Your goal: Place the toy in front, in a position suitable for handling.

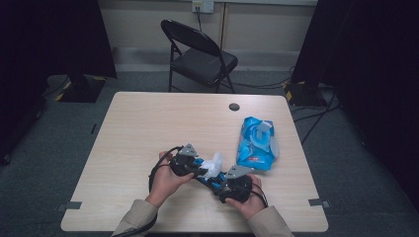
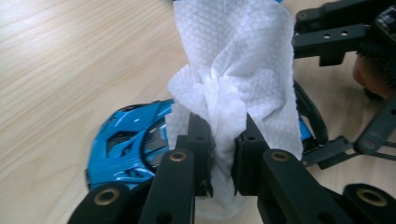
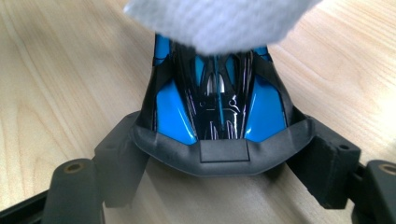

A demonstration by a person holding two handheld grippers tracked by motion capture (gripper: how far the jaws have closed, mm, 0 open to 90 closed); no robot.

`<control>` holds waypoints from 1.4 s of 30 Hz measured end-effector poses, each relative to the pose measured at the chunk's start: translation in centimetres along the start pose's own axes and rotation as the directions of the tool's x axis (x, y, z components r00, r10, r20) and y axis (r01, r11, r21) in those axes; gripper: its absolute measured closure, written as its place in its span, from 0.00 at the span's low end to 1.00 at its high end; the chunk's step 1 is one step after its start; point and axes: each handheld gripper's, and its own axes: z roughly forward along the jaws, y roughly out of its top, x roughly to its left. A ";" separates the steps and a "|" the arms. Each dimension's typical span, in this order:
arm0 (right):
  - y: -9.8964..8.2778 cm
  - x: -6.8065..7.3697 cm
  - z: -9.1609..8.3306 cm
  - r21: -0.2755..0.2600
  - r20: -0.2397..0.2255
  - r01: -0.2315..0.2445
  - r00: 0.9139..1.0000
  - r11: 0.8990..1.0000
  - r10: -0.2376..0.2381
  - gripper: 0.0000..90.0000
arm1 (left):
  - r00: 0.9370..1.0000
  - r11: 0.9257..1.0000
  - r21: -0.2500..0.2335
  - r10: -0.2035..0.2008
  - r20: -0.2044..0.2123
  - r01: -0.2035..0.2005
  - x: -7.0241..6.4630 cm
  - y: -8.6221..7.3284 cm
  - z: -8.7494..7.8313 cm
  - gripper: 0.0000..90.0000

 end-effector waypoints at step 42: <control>0.0 0.0 0.0 0.000 0.000 0.000 1.000 1.000 0.000 0.28 | 0.993 0.996 -0.025 -0.088 -0.075 0.087 4.0 -1.4 -0.6 0.88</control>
